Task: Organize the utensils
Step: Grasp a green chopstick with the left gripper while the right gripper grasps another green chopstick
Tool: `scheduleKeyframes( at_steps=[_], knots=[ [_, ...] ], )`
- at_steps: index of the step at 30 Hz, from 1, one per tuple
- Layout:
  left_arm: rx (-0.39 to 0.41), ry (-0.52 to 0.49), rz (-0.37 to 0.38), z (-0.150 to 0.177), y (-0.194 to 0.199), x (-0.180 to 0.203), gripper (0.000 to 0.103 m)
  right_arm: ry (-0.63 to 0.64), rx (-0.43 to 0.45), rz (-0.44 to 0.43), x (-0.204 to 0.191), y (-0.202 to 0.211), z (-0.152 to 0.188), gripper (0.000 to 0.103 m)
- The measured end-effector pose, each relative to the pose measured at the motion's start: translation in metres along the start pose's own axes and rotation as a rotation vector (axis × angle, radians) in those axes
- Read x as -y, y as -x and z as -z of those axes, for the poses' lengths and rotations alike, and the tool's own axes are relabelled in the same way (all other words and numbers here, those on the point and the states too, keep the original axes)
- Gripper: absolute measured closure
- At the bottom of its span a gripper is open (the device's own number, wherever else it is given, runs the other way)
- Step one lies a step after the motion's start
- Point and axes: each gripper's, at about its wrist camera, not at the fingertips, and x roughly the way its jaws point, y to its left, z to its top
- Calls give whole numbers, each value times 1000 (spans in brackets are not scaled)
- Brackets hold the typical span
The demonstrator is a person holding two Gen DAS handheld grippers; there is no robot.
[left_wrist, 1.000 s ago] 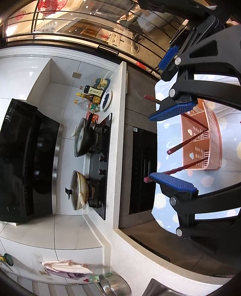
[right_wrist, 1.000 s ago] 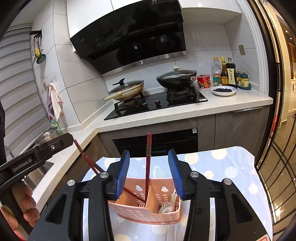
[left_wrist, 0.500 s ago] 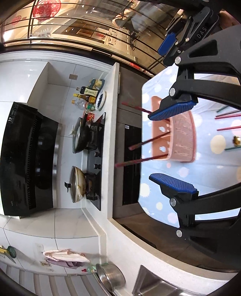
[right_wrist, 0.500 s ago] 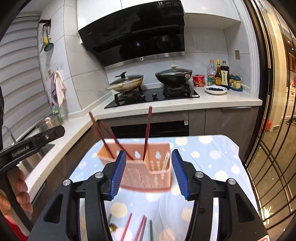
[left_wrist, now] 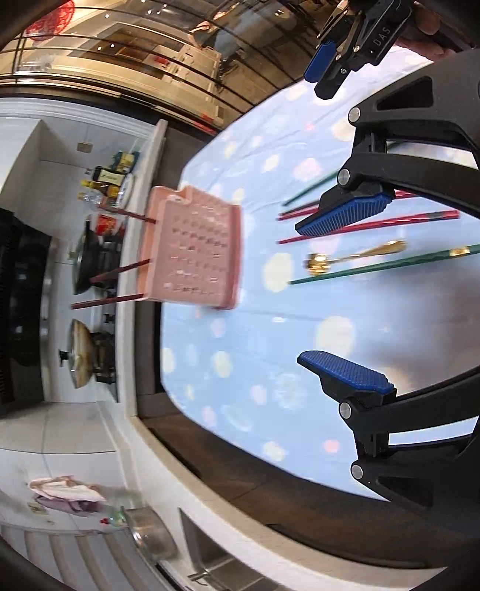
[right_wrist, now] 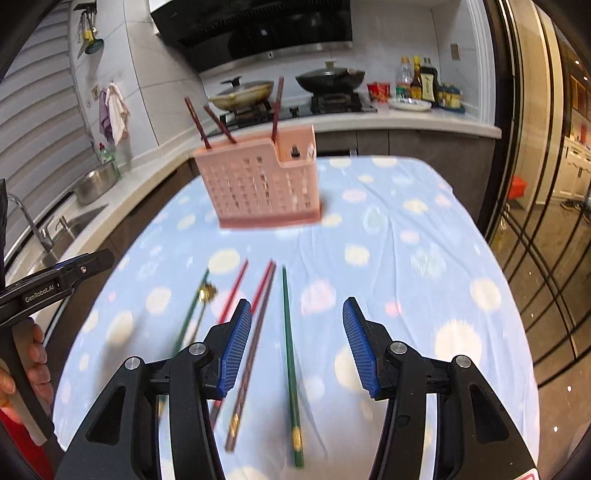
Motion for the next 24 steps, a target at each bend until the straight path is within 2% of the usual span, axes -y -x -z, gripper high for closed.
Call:
scheduleKeyframes(
  at_steps=[6, 12, 19, 21, 24],
  knots=[
    [-92, -30, -15, 60, -7, 13, 42, 6, -92, 26, 1, -7, 57, 53],
    [-149, -37, -30, 103, -12, 15, 42, 12, -144, 28, -1, -16, 91, 54],
    [-176, -34, -30, 122, -11, 15, 42, 19, -150, 37, -1, -20, 103, 57],
    [-180, -37, -23, 124, -12, 17, 42, 20, -149, 38, -2, -21, 103, 62],
    [-186, -46, -14, 127, -16, 21, 42, 23, -145, 40, -3, -22, 102, 64]
  ],
)
